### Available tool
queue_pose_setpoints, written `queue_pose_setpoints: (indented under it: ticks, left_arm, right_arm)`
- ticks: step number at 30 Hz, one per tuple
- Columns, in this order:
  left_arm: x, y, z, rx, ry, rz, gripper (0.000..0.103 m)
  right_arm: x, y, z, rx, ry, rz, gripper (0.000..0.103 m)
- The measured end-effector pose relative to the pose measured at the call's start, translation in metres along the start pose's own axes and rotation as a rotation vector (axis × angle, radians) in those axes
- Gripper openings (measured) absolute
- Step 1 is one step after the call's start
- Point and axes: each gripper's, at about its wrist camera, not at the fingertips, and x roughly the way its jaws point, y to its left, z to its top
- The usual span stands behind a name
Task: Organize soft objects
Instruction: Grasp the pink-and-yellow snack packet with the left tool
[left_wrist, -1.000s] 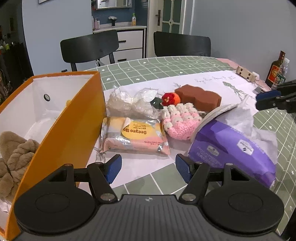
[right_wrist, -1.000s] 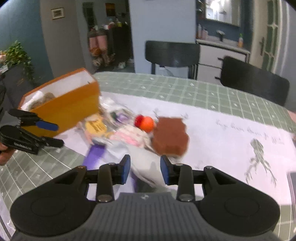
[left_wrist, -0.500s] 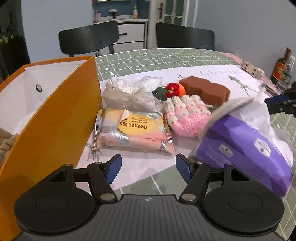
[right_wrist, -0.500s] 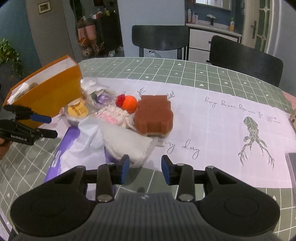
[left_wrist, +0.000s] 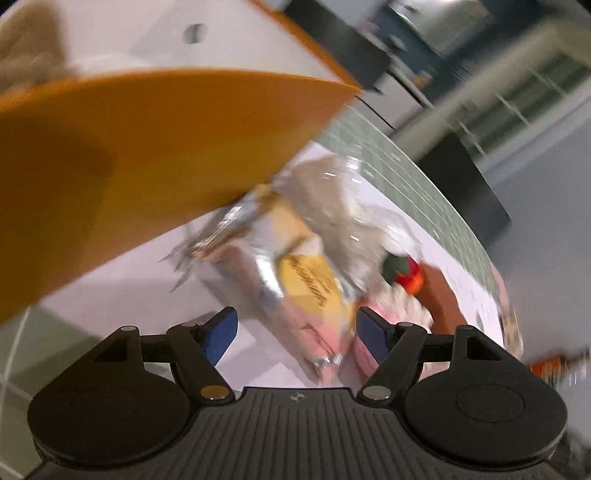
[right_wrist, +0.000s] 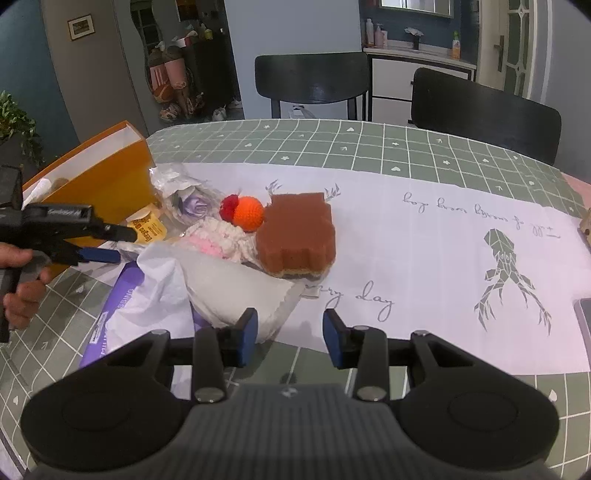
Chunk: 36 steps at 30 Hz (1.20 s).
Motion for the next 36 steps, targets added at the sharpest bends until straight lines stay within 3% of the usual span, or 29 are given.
queue_pose_setpoints:
  ticks: [3,10,13,15,17,22,28,36]
  left_arm:
    - [0.001,-0.001,-0.001,-0.040,-0.040,0.008,0.086]
    - [0.009,0.005,-0.001,-0.262,-0.116,-0.033,0.085]
    - [0.011,0.004,-0.003,-0.286,-0.140,-0.007,0.067]
    - [0.013,0.003,-0.003,-0.268,-0.129,0.013,0.042]
    - [0.016,0.005,-0.004,-0.267,-0.108,0.020,0.027]
    - [0.015,0.011,-0.004,-0.266,-0.099,0.010,0.019]
    - [-0.008,0.000,-0.006,-0.121,-0.127,0.020,0.013]
    - [-0.052,-0.013,0.004,0.192,-0.158,0.074,0.011]
  right_arm:
    - [-0.001,0.001,-0.001,-0.003,-0.003,0.007,0.039]
    - [0.000,0.002,-0.004,-0.007,0.001,0.015,0.040]
    - [0.001,0.003,-0.005,-0.011,0.005,0.017,0.040]
    - [0.001,0.004,-0.006,-0.016,0.006,0.018,0.040]
    - [0.000,0.004,-0.007,-0.017,0.005,0.019,0.040]
    - [-0.002,0.004,-0.007,-0.015,0.001,0.020,0.040]
    - [-0.004,0.004,-0.006,-0.012,-0.005,0.016,0.040]
    - [-0.007,0.004,-0.005,-0.012,-0.016,0.012,0.040]
